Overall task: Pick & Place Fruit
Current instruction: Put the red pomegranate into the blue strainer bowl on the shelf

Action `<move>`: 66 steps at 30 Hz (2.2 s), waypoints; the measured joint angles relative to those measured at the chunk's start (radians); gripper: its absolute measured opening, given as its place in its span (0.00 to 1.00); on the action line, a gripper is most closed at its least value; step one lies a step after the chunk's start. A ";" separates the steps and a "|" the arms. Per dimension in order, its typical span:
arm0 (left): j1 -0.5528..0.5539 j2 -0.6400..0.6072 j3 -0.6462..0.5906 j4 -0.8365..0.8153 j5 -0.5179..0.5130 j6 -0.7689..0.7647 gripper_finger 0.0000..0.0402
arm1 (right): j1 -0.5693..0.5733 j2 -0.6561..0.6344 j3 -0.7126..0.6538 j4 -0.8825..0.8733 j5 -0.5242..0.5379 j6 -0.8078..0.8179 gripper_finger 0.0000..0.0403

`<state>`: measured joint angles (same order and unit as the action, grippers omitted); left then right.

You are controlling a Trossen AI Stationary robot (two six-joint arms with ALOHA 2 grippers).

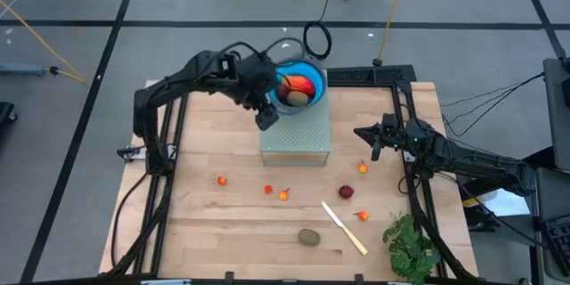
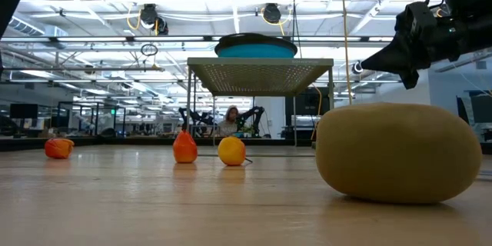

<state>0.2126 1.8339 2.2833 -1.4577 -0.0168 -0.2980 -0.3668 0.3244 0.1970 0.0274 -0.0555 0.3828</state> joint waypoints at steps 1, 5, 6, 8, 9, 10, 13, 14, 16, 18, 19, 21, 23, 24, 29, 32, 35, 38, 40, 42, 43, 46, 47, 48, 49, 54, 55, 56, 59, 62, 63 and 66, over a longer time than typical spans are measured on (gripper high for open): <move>-0.009 0.000 0.000 0.001 0.000 0.001 0.64 | 0.000 0.000 0.000 -0.004 0.000 0.000 0.00; -0.042 0.000 0.000 0.001 -0.001 -0.006 0.66 | 0.000 0.000 0.000 -0.002 0.001 0.000 0.00; -0.048 0.000 0.000 0.001 -0.002 -0.019 0.66 | 0.000 0.000 0.000 -0.002 0.001 0.000 0.00; -0.059 0.001 0.000 0.000 -0.004 -0.040 0.66 | 0.000 0.000 0.000 -0.002 0.000 -0.002 0.00; -0.064 0.001 0.000 -0.002 -0.006 -0.043 0.66 | 0.000 0.000 0.000 -0.002 0.000 -0.002 0.00; -0.068 0.001 0.000 -0.007 -0.007 -0.039 0.66 | 0.000 0.000 0.000 -0.003 0.000 -0.002 0.00; -0.081 0.001 0.000 -0.012 -0.009 -0.018 0.64 | 0.000 0.000 0.000 -0.003 0.000 0.001 0.00; -0.086 0.001 0.000 -0.011 -0.009 -0.018 0.64 | 0.000 0.000 0.000 -0.003 0.000 0.001 0.00; -0.098 0.001 0.000 -0.012 -0.009 -0.019 0.63 | 0.000 0.000 0.000 -0.002 -0.001 0.000 0.00; -0.114 -0.009 -0.001 -0.011 -0.010 -0.019 0.62 | 0.000 0.000 0.000 -0.003 -0.001 0.008 0.00; -0.125 -0.013 -0.001 -0.006 -0.010 -0.021 0.63 | 0.000 0.000 0.000 -0.003 -0.001 0.020 0.00; -0.151 -0.029 -0.001 0.000 -0.024 -0.028 0.63 | 0.000 0.000 0.000 -0.003 -0.002 0.034 0.00; -0.184 -0.038 -0.005 0.012 -0.071 -0.045 0.64 | 0.000 0.000 0.000 -0.004 -0.001 0.050 0.00; -0.201 -0.041 -0.006 0.021 -0.100 -0.055 0.65 | 0.000 0.000 0.000 -0.008 -0.001 0.058 0.00; -0.282 -0.053 -0.008 0.031 -0.197 -0.098 0.67 | 0.000 0.000 0.000 -0.014 -0.002 0.084 0.00; -0.326 -0.052 -0.008 0.031 -0.218 -0.121 0.67 | 0.000 0.000 0.000 -0.013 -0.011 0.084 0.00; -0.364 -0.052 -0.010 0.038 -0.251 -0.146 0.67 | 0.000 0.000 0.000 -0.011 -0.050 0.079 0.00; -0.395 -0.055 -0.052 0.093 -0.274 -0.161 0.67 | 0.000 0.000 0.000 -0.012 -0.102 0.077 0.00; -0.412 -0.060 -0.099 0.126 -0.273 -0.175 0.67 | 0.000 0.000 0.000 -0.013 -0.130 0.077 0.00; -0.425 -0.063 -0.156 0.164 -0.273 -0.193 0.67 | 0.000 0.000 0.000 -0.013 -0.149 0.077 0.00; -0.428 -0.065 -0.182 0.187 -0.272 -0.202 0.67 | 0.000 0.000 0.000 -0.013 -0.158 0.077 0.00; -0.437 -0.077 -0.261 0.222 -0.272 -0.235 0.67 | 0.000 0.000 0.000 -0.016 -0.160 0.088 0.00; -0.437 -0.082 -0.287 0.257 -0.272 -0.239 0.67 | 0.000 0.000 0.000 -0.018 -0.160 0.093 0.00; -0.438 -0.093 -0.315 0.292 -0.272 -0.243 0.67 | 0.000 0.000 0.000 -0.018 -0.160 0.095 0.00; -0.441 -0.105 -0.347 0.322 -0.269 -0.247 0.67 | 0.000 0.000 0.000 -0.017 -0.160 0.095 0.00; -0.445 -0.189 -0.530 0.525 -0.235 -0.236 0.67 | 0.000 0.000 0.000 -0.018 -0.189 0.106 0.00; -0.445 -0.209 -0.570 0.565 -0.235 -0.239 0.67 | 0.000 0.000 0.000 -0.022 -0.209 0.106 0.00; -0.447 -0.229 -0.611 0.602 -0.229 -0.243 0.67 | 0.000 0.000 0.000 -0.028 -0.229 0.104 0.00; -0.449 -0.290 -0.724 0.669 -0.212 -0.263 0.67 | 0.000 0.005 0.000 -0.026 -0.291 0.103 0.00; -0.455 -0.350 -0.825 0.736 -0.209 -0.275 0.67 | 0.000 0.016 0.000 -0.029 -0.337 0.104 0.00; -0.457 -0.365 -0.856 0.764 -0.209 -0.275 0.67 | 0.000 0.022 0.000 -0.029 -0.343 0.104 0.00; -0.458 -0.422 -0.949 0.832 -0.208 -0.257 0.67 | 0.002 0.036 0.000 -0.026 -0.343 0.121 0.00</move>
<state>-0.2459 1.4124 1.3345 -0.6254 -0.2245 -0.5545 -0.3653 0.3603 0.1974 0.0010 -0.3985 0.5036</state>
